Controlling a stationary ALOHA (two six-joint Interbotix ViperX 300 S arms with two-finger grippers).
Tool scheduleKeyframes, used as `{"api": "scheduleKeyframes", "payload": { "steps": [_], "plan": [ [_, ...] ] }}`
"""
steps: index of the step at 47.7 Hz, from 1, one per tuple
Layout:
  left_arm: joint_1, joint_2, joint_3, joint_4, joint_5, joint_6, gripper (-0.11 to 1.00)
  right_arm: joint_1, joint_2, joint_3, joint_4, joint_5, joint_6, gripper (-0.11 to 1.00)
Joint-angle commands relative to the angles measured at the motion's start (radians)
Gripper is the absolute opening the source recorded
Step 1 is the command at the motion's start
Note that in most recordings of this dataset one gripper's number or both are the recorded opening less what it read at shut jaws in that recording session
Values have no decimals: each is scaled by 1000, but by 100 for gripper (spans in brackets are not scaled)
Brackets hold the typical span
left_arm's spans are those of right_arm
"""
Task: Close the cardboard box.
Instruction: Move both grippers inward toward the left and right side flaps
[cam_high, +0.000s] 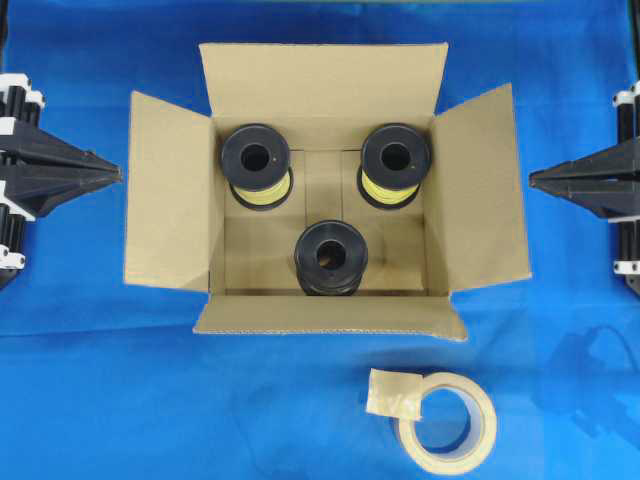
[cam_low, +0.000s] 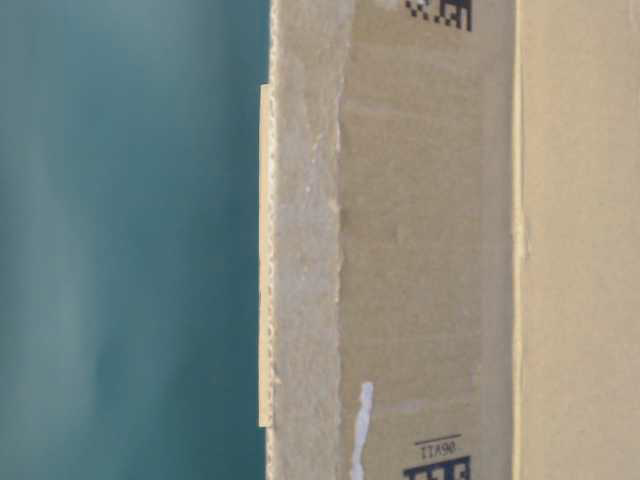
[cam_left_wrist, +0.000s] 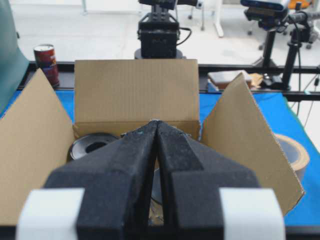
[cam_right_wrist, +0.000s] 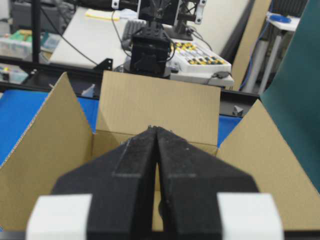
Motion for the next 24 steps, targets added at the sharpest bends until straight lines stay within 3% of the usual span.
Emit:
{"api": "scheduleKeyframes", "payload": {
  "steps": [1, 15, 24],
  "plan": [
    [6, -3, -3, -23, 14, 20, 0, -5, -5, -17, 0, 0, 0, 0],
    [31, -40, 57, -29, 32, 31, 0, -83, -104, 23, 15, 170, 8, 0],
    [38, -64, 143, -32, 9, 18, 0, -92, -158, 109, 18, 192, 11, 0]
  ]
}}
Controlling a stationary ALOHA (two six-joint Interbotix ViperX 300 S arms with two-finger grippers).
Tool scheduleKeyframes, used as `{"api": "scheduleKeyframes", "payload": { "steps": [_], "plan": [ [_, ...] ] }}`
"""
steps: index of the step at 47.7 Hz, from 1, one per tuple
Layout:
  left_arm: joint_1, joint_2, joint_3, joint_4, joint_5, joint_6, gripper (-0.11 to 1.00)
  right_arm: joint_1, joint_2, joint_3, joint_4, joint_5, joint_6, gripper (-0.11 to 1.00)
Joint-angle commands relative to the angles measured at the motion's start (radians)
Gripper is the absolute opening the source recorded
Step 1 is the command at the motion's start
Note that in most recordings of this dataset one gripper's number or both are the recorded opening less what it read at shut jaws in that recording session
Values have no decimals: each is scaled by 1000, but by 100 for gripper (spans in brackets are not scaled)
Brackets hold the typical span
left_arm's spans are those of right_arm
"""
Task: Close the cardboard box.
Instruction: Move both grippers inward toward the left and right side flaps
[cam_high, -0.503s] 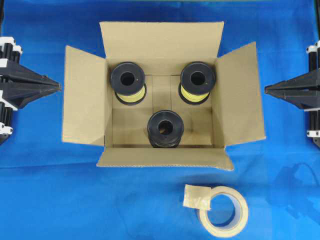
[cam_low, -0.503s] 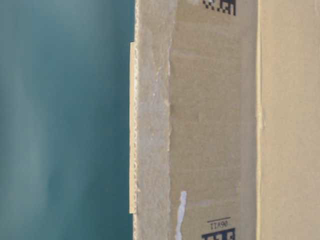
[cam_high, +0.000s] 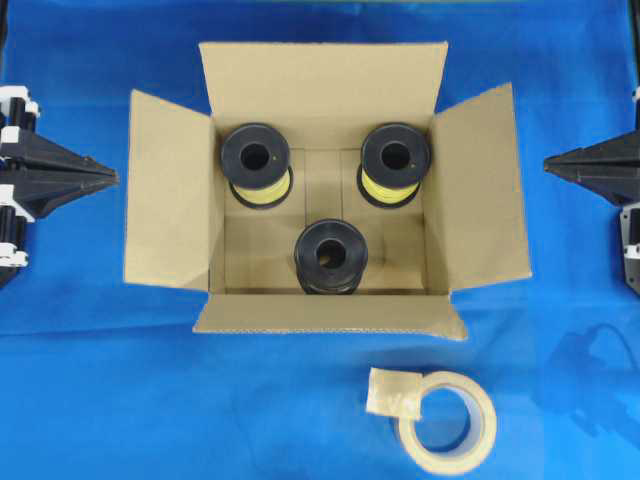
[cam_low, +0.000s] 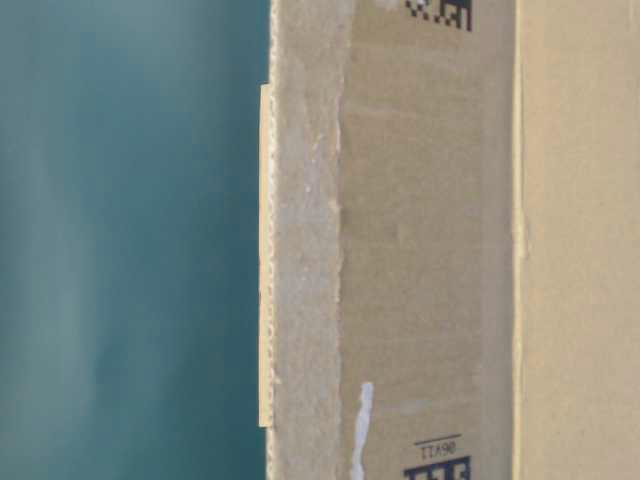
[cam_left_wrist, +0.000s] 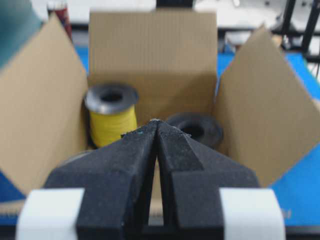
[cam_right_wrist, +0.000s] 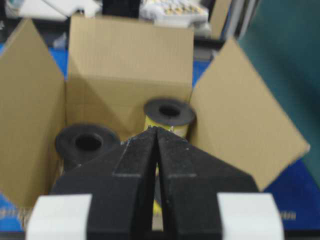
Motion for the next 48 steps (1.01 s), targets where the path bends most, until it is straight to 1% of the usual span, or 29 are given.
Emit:
{"api": "scheduleKeyframes", "payload": {
  "steps": [1, 12, 18, 21, 28, 36, 40, 48],
  "plan": [
    [3, 0, 21, -3, -32, -2, 0, -2, -11, 23, 8, -5, 5, 0],
    [-3, 5, 150, -9, -156, -9, 0, -2, 5, 129, 21, -72, 15, 0],
    [-17, 23, 201, -9, -199, -46, 0, -2, 44, 192, 44, -167, 25, 0],
    [-23, 37, 227, -8, -222, -66, 0, -2, 71, 218, 48, -212, 35, 0],
    [-26, 72, 252, -9, -262, -83, 0, -2, 163, 262, 48, -342, 63, 0],
    [-26, 97, 258, -8, -299, -83, 0, -3, 247, 285, 48, -456, 71, 0],
    [-26, 98, 255, -9, -302, -84, 0, -3, 261, 287, 48, -482, 74, 0],
    [-28, 110, 242, -6, -336, -84, 0, -2, 270, 264, 48, -488, 80, 0]
  ]
}}
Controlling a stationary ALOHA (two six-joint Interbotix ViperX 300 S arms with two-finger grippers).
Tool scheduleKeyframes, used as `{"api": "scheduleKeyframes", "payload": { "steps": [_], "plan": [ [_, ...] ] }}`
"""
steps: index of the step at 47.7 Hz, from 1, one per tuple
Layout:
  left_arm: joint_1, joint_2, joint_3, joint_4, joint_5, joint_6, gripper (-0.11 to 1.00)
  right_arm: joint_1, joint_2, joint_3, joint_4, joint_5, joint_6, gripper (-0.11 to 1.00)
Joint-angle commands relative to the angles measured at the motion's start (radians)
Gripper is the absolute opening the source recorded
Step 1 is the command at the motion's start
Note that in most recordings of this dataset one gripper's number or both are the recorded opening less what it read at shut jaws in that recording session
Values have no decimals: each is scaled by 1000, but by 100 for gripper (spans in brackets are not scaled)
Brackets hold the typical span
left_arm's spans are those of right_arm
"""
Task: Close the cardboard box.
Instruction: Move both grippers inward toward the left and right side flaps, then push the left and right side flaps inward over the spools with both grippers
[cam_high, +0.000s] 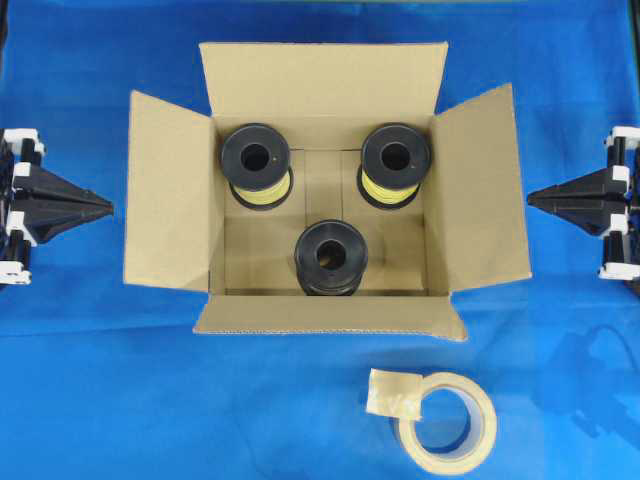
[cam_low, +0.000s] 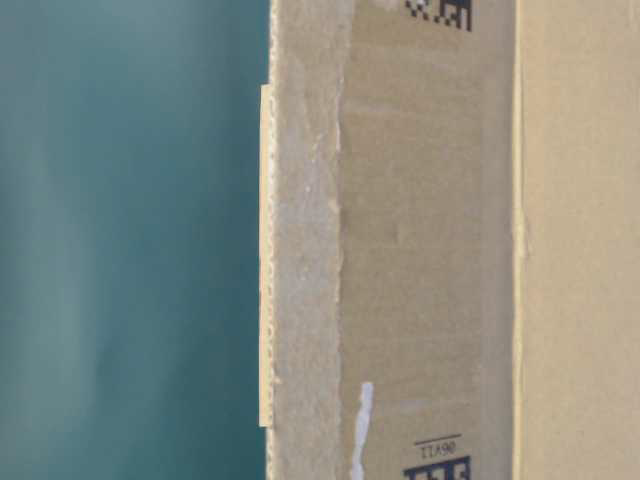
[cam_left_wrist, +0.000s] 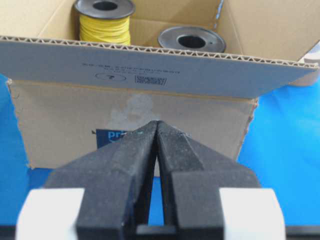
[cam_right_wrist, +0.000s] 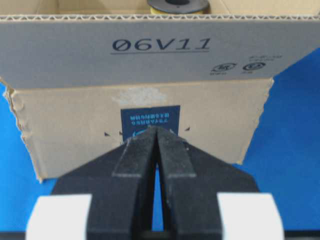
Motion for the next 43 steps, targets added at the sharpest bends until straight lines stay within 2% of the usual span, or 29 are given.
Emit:
{"api": "scheduleKeyframes", "payload": {
  "steps": [1, 12, 20, 33, 43],
  "plan": [
    [-2, 26, -25, 3, -35, -2, 0, -3, 18, -32, 3, -15, 2, 0],
    [-5, 141, -71, 6, -97, 6, 0, -3, 115, -104, -9, -20, 0, 0],
    [-12, 288, -153, 8, -137, 23, 0, 0, 224, -166, -20, -69, 0, 0],
    [-12, 494, -264, 8, -275, 51, 0, 3, 420, -308, -48, -101, -5, 0],
    [-3, 646, -383, 6, -284, 57, 0, 3, 534, -402, -49, -114, -8, 0]
  ]
}}
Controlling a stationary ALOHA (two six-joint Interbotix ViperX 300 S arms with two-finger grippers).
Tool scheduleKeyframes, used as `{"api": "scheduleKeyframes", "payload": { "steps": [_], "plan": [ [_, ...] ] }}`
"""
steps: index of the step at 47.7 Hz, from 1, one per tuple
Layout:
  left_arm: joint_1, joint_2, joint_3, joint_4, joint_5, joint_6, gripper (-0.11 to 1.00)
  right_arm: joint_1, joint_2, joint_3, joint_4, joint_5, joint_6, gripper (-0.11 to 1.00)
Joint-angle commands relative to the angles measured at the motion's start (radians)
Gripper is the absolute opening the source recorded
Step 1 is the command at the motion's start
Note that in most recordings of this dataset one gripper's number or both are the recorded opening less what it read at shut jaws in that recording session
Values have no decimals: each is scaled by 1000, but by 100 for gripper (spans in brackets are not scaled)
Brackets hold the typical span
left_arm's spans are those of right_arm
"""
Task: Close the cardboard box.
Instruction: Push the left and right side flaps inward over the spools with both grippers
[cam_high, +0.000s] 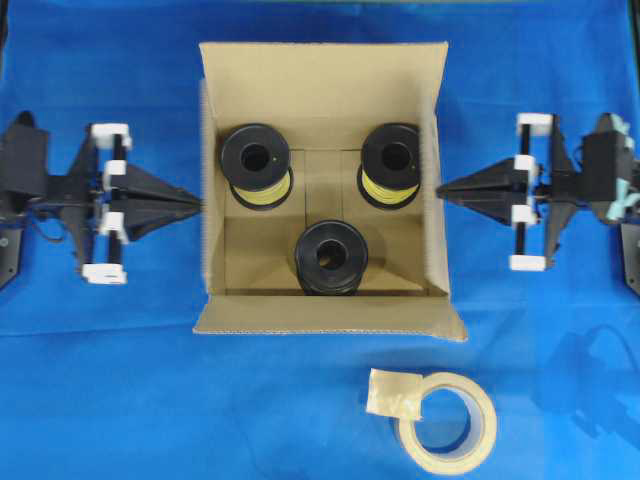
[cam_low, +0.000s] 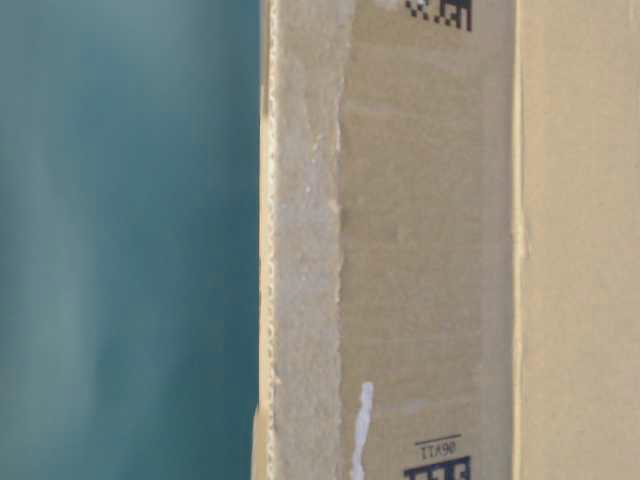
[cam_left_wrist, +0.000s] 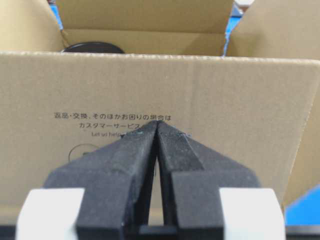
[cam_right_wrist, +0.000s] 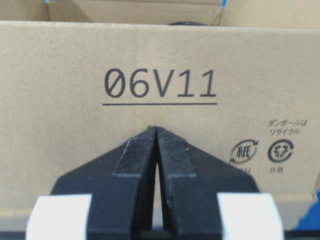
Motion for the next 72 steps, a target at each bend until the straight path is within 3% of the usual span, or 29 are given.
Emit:
{"api": "scheduleKeyframes", "payload": {
  "steps": [1, 19, 34, 47, 72],
  "plan": [
    [12, 57, -71, 2, -11, 2, 0, 3, 34, -52, -2, -15, -3, 0],
    [40, 178, -187, 2, 49, 0, 0, 5, 149, -158, -3, -11, -5, 0],
    [43, 198, -196, 2, 57, 0, 0, 6, 166, -166, 0, 14, 0, 0],
    [43, 305, -215, -3, 55, -25, 0, 17, 255, -179, 15, 5, 8, 0],
    [55, 368, -333, -5, 71, -15, 0, 26, 281, -210, 23, 12, 8, 0]
  ]
}}
